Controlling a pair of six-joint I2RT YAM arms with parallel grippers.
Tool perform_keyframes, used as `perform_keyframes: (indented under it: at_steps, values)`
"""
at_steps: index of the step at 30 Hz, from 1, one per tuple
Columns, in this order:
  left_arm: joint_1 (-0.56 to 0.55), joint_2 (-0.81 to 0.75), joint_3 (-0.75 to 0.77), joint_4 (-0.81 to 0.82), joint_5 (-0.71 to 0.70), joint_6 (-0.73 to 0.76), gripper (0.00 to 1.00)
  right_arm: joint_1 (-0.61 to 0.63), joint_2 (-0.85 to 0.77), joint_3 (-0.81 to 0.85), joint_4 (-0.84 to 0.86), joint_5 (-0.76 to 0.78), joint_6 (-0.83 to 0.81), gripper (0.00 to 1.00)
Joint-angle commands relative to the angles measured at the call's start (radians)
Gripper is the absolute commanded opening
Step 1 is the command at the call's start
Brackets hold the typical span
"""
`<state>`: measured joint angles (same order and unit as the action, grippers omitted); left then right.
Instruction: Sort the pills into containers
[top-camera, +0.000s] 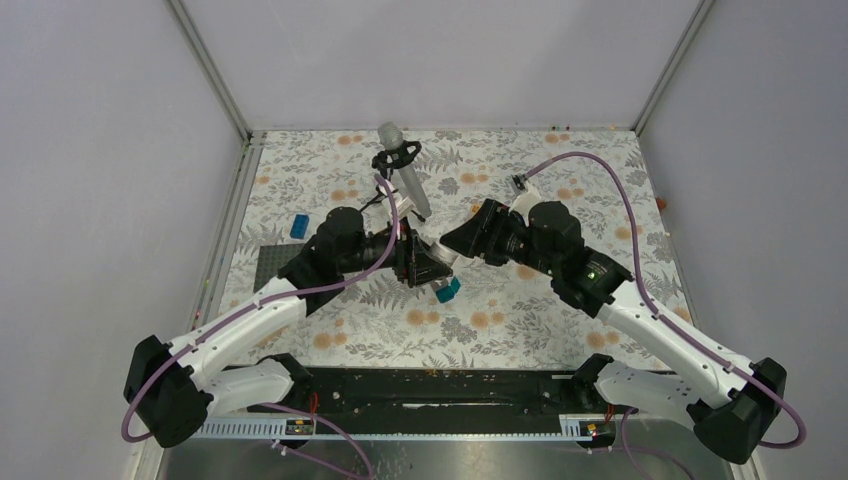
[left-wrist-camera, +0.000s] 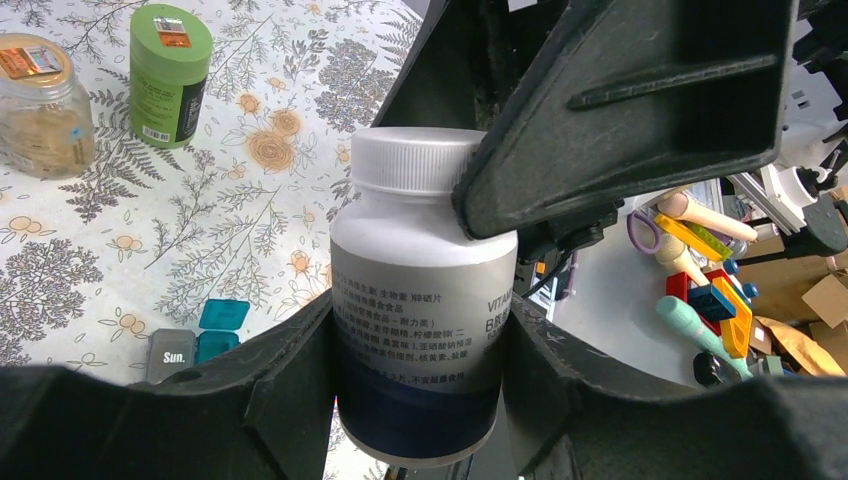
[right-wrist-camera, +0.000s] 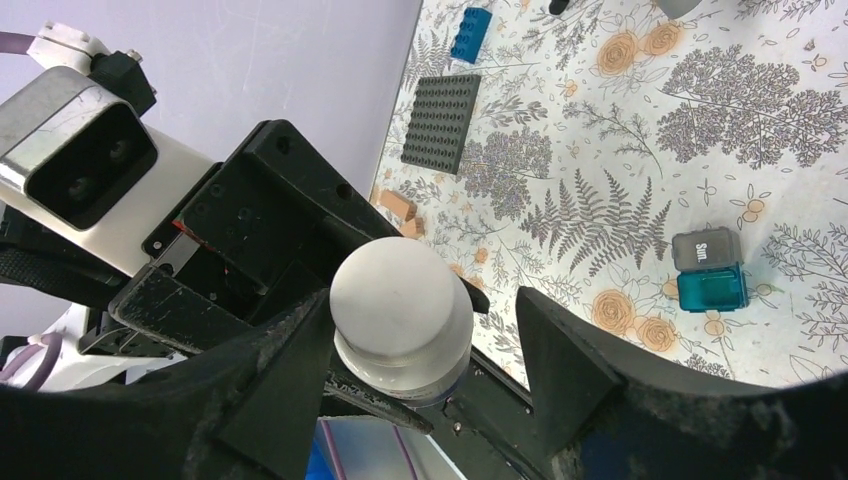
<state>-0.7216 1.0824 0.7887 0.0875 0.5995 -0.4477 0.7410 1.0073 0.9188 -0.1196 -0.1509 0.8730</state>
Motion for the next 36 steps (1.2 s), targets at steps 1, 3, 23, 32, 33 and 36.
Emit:
perform_keyframes:
  at_steps: [1, 3, 23, 32, 33, 36]
  values:
    - [0.000, -0.035, -0.007, 0.099, -0.009, -0.018, 0.00, 0.009, 0.005, 0.042, 0.047, 0.023, 0.016, 0.71]
    - [0.000, -0.039, -0.010, 0.105, -0.006, -0.017, 0.00, 0.009, 0.006, 0.041, 0.053, 0.021, 0.015, 0.64]
    - [0.001, -0.105, -0.040, 0.217, 0.225, -0.033, 0.00, -0.039, 0.017, 0.062, 0.159, -0.552, -0.390, 0.00]
    - [0.003, -0.106, -0.035, 0.282, 0.412, -0.031, 0.00, -0.042, 0.012, 0.103, 0.064, -0.770, -0.556, 0.13]
    - [0.003, -0.105, -0.023, 0.238, 0.393, 0.000, 0.00, -0.042, 0.009, 0.110, 0.026, -0.667, -0.565, 0.42]
    - [0.003, -0.101, 0.017, 0.094, 0.275, 0.092, 0.00, -0.042, 0.033, 0.155, -0.038, -0.421, -0.509, 0.88]
